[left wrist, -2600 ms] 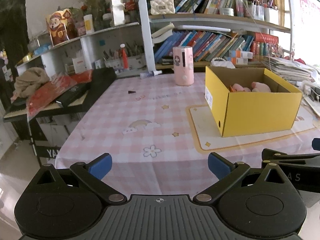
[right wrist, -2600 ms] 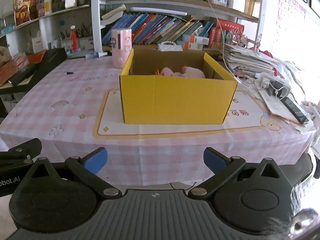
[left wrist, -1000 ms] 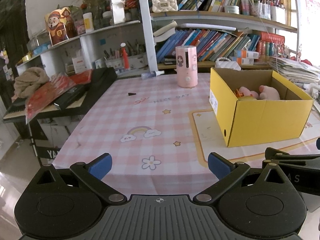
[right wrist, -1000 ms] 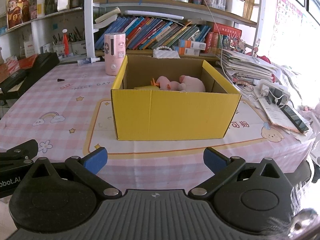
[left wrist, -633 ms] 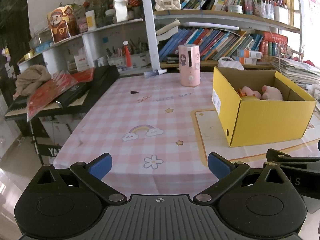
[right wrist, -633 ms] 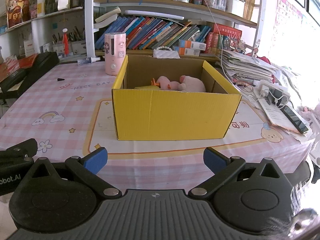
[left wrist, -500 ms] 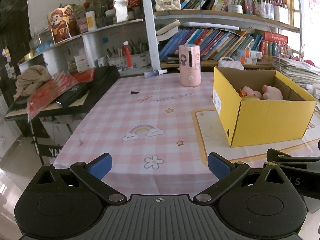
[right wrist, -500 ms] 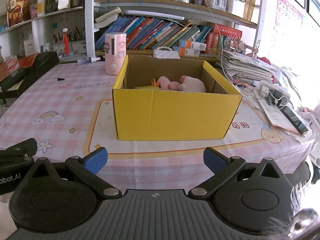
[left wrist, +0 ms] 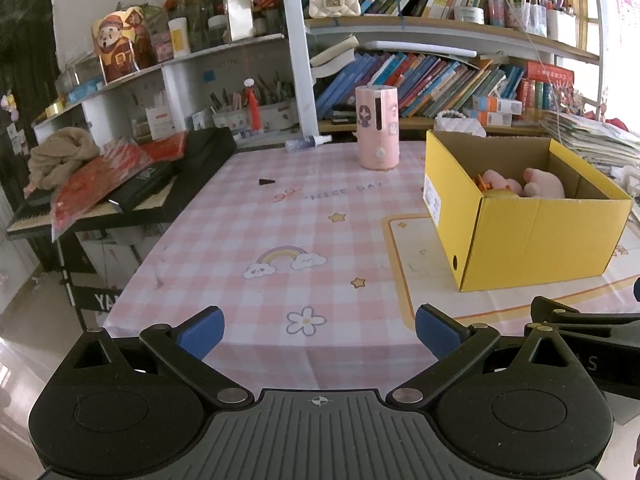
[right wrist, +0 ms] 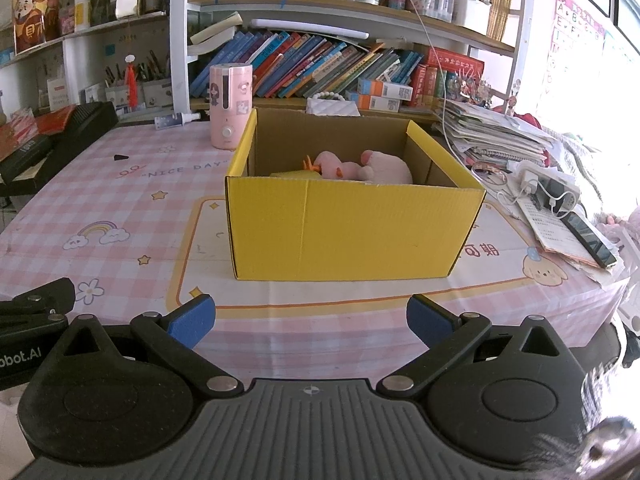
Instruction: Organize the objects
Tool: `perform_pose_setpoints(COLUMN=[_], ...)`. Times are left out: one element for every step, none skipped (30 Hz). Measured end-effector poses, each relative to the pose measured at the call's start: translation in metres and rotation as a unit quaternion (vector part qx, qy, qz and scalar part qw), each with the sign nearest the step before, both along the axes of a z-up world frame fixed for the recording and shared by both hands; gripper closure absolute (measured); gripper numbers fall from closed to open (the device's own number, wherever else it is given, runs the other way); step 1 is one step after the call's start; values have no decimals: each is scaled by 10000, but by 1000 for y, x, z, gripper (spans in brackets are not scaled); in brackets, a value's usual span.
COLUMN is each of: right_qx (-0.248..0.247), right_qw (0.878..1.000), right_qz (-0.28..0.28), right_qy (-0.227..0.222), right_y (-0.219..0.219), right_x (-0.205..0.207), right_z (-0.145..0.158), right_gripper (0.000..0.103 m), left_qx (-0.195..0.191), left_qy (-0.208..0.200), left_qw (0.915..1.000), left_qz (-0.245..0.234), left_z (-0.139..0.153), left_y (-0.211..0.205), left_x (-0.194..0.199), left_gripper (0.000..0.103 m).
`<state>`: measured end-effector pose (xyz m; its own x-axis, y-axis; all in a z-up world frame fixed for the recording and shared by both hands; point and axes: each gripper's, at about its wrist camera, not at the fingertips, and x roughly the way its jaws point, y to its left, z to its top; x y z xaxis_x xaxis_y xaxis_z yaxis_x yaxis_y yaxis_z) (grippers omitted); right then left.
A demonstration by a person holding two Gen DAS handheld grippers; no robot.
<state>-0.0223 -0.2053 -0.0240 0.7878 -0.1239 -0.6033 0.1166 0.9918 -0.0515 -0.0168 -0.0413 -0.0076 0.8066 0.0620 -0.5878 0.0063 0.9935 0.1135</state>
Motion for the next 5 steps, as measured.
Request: perform_pose_setpoints(right_qx=[2,6,8,6,6], right_qw=[10000,10000,10000,10000,10000], right_qz=[-2,0,0,3,4], right_qy=[4,7,12,17,20], right_y=[-2,-1,-2,-2,-1], right_x=[1,1,2,2,1], right_z=[0,0,0,-1,-2], right_gripper=[0,0,0,0,0], left_qx=[1,2,2,-1,-5], left_qy=[0,2,5,4,8], left_qw=[10000,10000,10000,10000,10000], left_qz=[-5,-6,-4,-7,-6], left_z=[0,0,0,0,0], left_y=[0,0,0,0,0], left_x=[0,0,1,1,1], left_gripper=[1,1,1,1,1])
